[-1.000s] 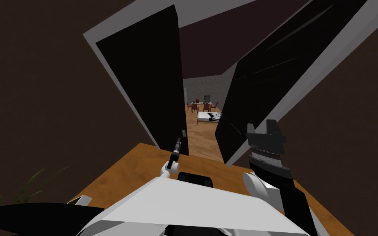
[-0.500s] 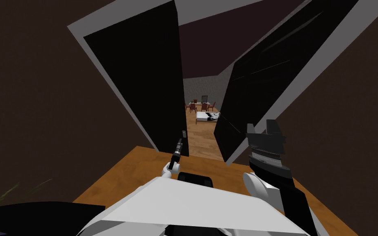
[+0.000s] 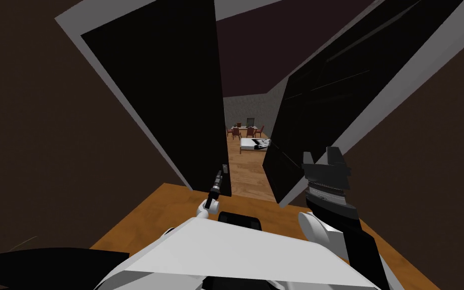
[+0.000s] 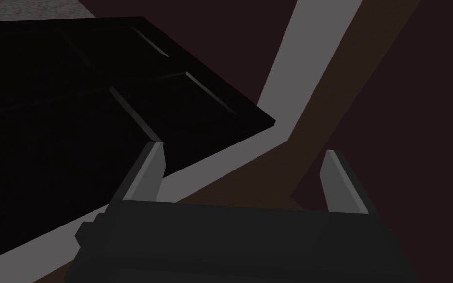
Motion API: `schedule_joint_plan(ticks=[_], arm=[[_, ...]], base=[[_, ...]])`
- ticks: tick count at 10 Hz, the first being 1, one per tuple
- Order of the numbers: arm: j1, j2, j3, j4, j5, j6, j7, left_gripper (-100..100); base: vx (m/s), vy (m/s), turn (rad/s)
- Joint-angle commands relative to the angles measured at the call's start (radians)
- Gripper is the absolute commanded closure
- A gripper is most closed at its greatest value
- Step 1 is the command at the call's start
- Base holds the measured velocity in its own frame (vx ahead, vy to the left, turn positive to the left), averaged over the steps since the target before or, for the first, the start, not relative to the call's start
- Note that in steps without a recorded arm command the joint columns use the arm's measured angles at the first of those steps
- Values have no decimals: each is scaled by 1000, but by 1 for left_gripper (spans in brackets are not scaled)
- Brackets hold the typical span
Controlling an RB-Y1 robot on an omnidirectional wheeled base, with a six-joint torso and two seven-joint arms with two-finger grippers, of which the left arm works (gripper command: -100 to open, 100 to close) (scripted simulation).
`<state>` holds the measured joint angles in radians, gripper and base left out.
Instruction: Push the door open
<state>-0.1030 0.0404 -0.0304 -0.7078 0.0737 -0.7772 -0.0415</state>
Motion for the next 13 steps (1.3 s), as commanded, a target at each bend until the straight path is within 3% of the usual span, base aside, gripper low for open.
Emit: schedule_joint_plan(ticks=[1,3,5,6,7,12,13], arm=[[1,1,3,2,1,-3,-2,-100],[2,-5,6,7,2,-8,-2,-100],[2,-25,10,12,4,-14,-2,-100],[1,-21,9,16,4,-15,-3,-100],[1,-21,9,16,4,-15,-3,100],[1,-21,9,16,4,-15,-3,100],[1,-5,23,19,11,-13,-7,100]], base=[[204,-17,-25],[207,-14,-22],[227,23,-26],[85,11,1],[-18,-4,-1],[-14,-1,0],[102,-50,24]])
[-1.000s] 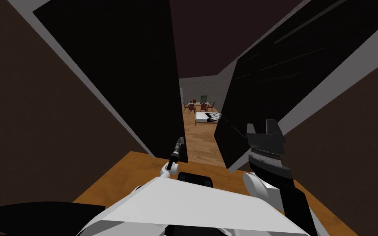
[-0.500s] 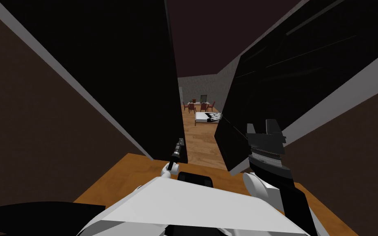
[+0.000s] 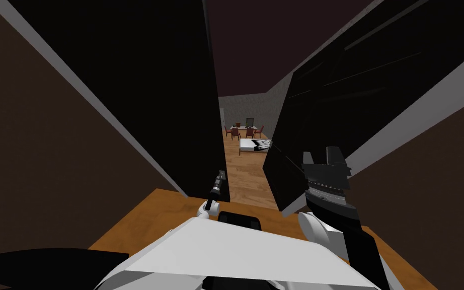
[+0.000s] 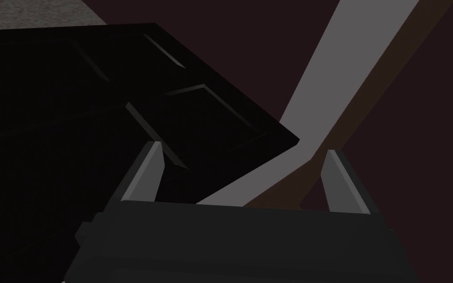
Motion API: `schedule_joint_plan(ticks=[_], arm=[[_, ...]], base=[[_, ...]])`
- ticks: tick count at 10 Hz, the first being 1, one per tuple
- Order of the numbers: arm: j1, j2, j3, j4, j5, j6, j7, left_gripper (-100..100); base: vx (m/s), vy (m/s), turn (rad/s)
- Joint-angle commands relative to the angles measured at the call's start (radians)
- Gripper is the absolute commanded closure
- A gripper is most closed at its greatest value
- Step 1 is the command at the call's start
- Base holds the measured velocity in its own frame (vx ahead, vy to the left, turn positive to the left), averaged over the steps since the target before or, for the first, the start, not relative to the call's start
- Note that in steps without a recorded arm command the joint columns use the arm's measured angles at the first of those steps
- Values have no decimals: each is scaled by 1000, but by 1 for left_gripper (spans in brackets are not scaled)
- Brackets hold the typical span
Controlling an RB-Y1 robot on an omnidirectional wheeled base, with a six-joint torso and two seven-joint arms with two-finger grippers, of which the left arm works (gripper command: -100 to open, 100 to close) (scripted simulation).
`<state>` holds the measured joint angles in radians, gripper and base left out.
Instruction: Push the door open
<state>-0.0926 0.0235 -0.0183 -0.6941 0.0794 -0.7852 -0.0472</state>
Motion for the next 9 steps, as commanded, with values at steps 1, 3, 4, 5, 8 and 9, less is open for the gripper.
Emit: schedule_joint_plan(ticks=[1,3,4,5,8,9], arm=[[-9,15,14,5,7,-5,-2,100],[-10,28,30,6,16,-4,-7,100],[-10,34,38,7,20,-4,-9,100],[-10,39,47,7,25,-4,-11,100],[-12,53,76,9,40,-3,-19,100],[-5,44,68,1,39,1,-19,-100]], base=[[147,-46,45],[196,-45,29],[173,-39,24],[171,-39,35],[185,-51,78],[-18,-56,59]])
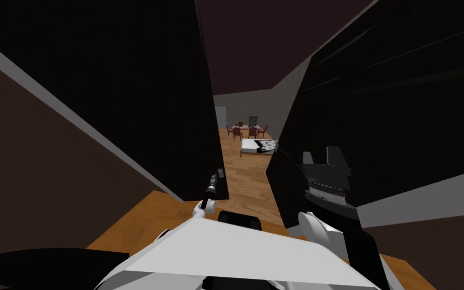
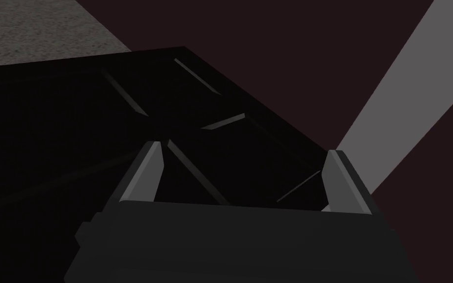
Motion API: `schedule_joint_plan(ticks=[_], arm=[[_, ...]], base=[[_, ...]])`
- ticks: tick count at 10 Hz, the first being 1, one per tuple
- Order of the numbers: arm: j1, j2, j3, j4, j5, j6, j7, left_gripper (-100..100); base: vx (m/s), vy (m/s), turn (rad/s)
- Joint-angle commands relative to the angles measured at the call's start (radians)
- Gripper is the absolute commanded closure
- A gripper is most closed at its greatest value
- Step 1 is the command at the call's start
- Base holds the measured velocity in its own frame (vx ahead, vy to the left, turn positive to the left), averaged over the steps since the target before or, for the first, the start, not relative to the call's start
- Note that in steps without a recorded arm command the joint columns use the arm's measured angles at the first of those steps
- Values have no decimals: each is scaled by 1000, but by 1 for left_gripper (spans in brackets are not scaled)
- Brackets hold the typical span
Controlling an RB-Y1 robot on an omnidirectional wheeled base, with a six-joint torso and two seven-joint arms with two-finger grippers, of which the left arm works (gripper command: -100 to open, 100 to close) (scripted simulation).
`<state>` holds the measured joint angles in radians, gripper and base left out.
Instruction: Push the door open
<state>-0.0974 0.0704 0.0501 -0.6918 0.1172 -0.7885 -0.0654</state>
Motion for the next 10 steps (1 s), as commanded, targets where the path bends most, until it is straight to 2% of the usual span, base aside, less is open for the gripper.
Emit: schedule_joint_plan(ticks=[1,4,6,7,10], arm=[[0,-3,-1,-2,1,4,0,-100],[-2,-16,1,-10,7,13,2,-100],[-3,-33,3,-15,12,19,4,-100],[-5,-29,3,-8,11,14,2,-100],[-2,-17,7,-5,14,6,1,-100]], base=[[-121,-64,20],[-214,-84,39],[-208,-114,57],[-88,-51,12],[146,10,-23]])
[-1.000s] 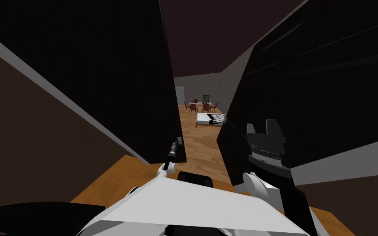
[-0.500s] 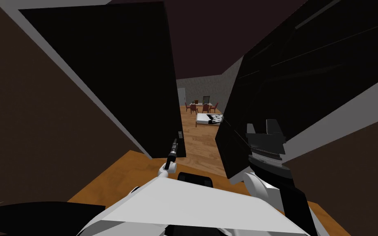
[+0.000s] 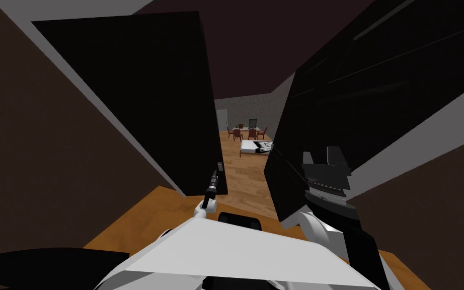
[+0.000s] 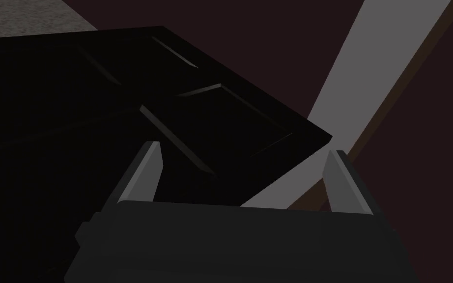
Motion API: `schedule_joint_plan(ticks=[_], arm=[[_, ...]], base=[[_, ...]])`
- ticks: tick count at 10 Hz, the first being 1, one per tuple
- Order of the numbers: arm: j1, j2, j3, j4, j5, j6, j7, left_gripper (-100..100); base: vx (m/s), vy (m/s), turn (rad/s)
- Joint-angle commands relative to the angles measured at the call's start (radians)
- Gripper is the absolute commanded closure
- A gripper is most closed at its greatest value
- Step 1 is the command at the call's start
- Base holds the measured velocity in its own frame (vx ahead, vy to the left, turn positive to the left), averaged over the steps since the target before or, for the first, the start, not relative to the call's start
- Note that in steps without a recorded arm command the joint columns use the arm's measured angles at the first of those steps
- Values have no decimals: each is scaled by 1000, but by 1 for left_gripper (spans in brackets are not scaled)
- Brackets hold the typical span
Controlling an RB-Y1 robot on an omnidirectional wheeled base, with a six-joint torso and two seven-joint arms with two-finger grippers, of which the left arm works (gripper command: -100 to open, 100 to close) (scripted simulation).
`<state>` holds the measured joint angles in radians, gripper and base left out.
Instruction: Push the door open
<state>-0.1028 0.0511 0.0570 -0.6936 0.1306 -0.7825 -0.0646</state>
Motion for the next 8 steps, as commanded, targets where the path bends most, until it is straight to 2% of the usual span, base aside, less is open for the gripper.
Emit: schedule_joint_plan(ticks=[1,4,7,8], arm=[[4,5,2,-2,1,-4,0,-100],[7,5,7,1,4,-15,-2,-100],[9,-7,11,5,7,-26,-4,-100],[12,-5,10,1,6,-22,-4,-100]], base=[[207,21,-27],[195,32,-26],[216,15,-28],[78,17,5]])
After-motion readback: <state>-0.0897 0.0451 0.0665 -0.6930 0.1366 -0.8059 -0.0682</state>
